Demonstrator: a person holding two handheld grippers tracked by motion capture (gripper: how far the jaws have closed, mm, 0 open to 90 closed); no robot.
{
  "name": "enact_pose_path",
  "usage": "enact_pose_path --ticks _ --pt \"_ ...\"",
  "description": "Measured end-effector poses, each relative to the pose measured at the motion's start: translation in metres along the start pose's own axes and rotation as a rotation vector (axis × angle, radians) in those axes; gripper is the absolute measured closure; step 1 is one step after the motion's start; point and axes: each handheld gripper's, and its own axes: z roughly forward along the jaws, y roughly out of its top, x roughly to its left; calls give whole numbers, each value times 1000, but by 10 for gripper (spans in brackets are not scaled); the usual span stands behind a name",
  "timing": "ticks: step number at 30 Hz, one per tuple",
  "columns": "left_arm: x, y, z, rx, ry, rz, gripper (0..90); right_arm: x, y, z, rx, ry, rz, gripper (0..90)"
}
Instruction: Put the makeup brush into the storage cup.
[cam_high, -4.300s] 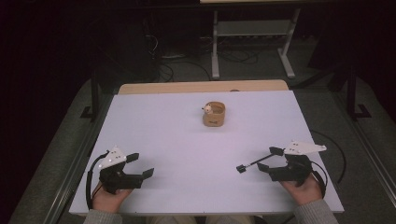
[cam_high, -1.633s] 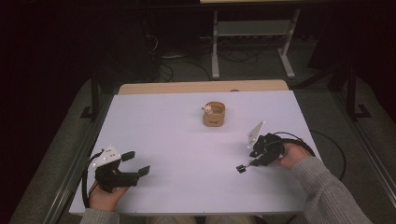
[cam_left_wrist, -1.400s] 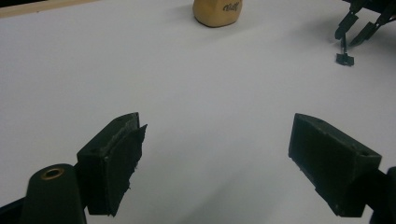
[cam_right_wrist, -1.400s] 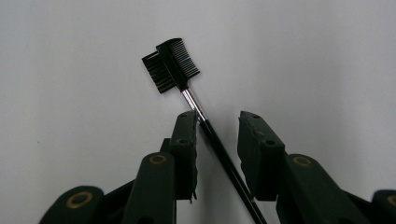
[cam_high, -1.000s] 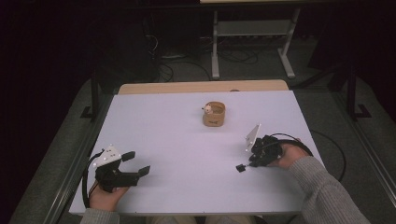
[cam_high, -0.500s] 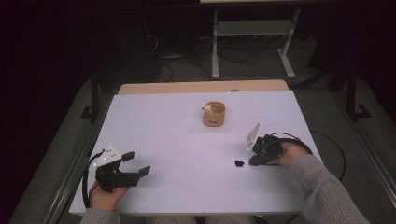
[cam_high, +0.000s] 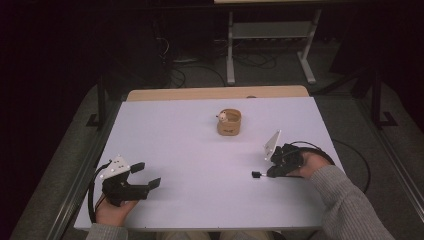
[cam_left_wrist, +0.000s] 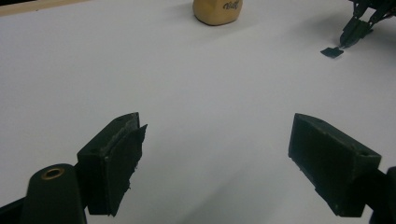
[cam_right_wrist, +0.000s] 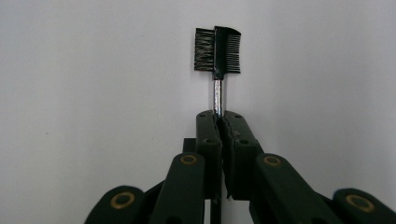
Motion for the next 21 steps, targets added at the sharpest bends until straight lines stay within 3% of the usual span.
enact_pose_path --ticks 7,21 --pt "0 0 0 -1 0 -2 167 0 -2 -2 2 -6 12 850" --pt "0 0 1 0 0 -3 167 2 -3 -15 -69 -29 37 850"
